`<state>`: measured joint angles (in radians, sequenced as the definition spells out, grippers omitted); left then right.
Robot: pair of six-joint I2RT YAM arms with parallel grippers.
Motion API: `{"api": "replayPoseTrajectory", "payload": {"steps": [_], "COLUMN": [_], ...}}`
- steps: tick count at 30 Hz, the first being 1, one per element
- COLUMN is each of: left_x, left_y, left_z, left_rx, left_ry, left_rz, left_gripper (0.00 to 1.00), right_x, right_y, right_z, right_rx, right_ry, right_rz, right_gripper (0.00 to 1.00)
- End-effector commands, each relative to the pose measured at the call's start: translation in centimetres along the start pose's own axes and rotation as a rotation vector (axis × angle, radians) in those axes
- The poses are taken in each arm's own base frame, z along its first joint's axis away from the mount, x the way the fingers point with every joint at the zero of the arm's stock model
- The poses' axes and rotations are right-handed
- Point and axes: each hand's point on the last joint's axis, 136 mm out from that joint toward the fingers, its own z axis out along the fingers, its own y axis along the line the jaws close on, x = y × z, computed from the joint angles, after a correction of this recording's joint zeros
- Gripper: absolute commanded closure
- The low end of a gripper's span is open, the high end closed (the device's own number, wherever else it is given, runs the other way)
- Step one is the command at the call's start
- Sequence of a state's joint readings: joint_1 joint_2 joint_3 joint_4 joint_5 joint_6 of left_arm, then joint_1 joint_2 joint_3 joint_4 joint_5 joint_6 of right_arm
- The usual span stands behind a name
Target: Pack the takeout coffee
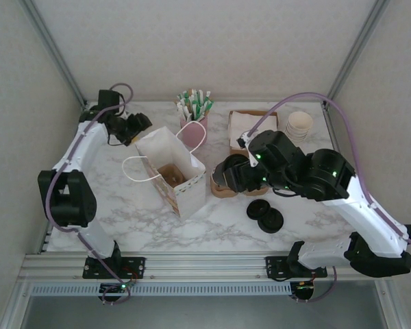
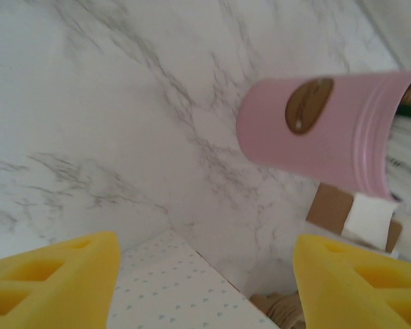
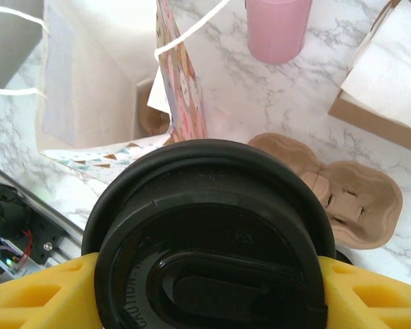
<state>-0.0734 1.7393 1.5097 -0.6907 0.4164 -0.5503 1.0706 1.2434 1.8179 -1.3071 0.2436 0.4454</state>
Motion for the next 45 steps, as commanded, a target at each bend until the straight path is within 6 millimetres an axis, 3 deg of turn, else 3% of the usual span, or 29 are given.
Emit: {"api": "replayPoseTrajectory", "payload": {"steps": [1,5,11,17,25,37,45], "left_x": [3.2,5.7,8.0,11.0,13.7,12.3,10.7], "left_y": [-1.9,-2.3,-2.0,-2.5,-3.4,-2.3,-1.2], "left_z": [2.8,4.4,5.2,6.3,7.6,5.7,3.7], "left_rx": [0.099,0.107,0.143,0.146,0.141,0.023,-0.034], "left_ry": [0.116,0.169,0.204,0.258,0.295,0.183,0.089], "left_rz": [0.083,0.13,0.123,0.16,0.18,0.179,0.162], "left_gripper": [0.34,0.35,0.36,0.37,0.37,0.31,0.27], "right_x": [-1.4,-3.0,-4.9,-5.5,-5.7,-5.2,-5.0], "right_y": [0.0,0.7,2.1,3.5,5.5,8.4,9.5], "right_z": [-1.7,-2.0,-1.6,-0.3,1.4,5.9,10.1], "right_rx": [-0.002,-0.015,-0.04,-0.06,-0.086,-0.051,-0.011], "right_ry": [-0.063,-0.092,-0.108,-0.079,-0.041,0.067,0.118], "right_rz": [0.004,-0.011,-0.047,-0.079,-0.123,-0.228,-0.271], "right_gripper": [0.33,0.33,0.33,0.34,0.34,0.36,0.38]}}
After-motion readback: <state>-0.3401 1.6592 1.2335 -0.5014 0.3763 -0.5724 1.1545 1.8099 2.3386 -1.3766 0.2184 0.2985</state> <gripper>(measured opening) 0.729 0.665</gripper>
